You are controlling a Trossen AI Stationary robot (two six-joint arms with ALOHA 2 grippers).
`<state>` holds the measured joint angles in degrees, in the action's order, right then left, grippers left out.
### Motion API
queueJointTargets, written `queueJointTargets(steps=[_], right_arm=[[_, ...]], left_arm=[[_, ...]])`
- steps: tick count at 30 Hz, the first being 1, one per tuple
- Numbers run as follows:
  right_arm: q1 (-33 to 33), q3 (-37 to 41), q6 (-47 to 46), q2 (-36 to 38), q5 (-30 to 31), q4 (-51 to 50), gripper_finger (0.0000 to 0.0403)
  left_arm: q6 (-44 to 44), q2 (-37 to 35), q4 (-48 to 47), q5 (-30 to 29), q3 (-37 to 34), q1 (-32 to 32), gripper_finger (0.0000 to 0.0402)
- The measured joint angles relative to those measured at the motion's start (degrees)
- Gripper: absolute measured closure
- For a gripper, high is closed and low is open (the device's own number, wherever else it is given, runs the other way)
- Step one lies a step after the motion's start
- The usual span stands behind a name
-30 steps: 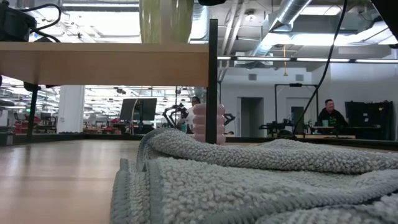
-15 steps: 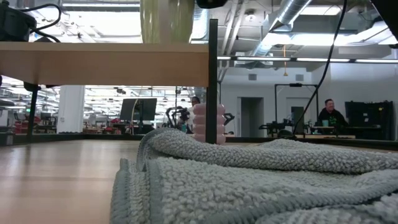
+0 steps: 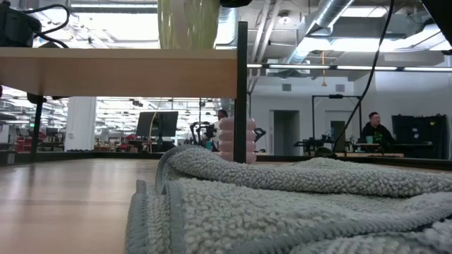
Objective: Stack small to large cups/mugs on shelf
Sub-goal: Put the white mug on the shelf, then put the purple mug on the shelf
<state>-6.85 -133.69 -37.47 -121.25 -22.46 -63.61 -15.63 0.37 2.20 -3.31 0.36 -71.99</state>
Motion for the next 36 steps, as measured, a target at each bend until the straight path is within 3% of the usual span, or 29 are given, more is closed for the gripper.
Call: queueJointTargets(steps=[22, 28, 36], right_arm=[[0.24, -0.8, 2.13, 3.3, -1.54, -0.6, 0.0173], [0.22, -0.81, 5.79, 8.62, 3.83, -1.48, 0.0173], [0.2, -0.83, 17.81, 15.25, 15.47, -4.26, 0.0173]], left_arm=[[0.01, -0.01, -0.11, 0.52, 0.01, 0.02, 0.0242], [0.19, 0.01, -0.26, 1.36, 0.01, 0.01, 0.0242], [0.16, -0.01, -0.28, 1.53, 0.01, 0.02, 0.0242]])
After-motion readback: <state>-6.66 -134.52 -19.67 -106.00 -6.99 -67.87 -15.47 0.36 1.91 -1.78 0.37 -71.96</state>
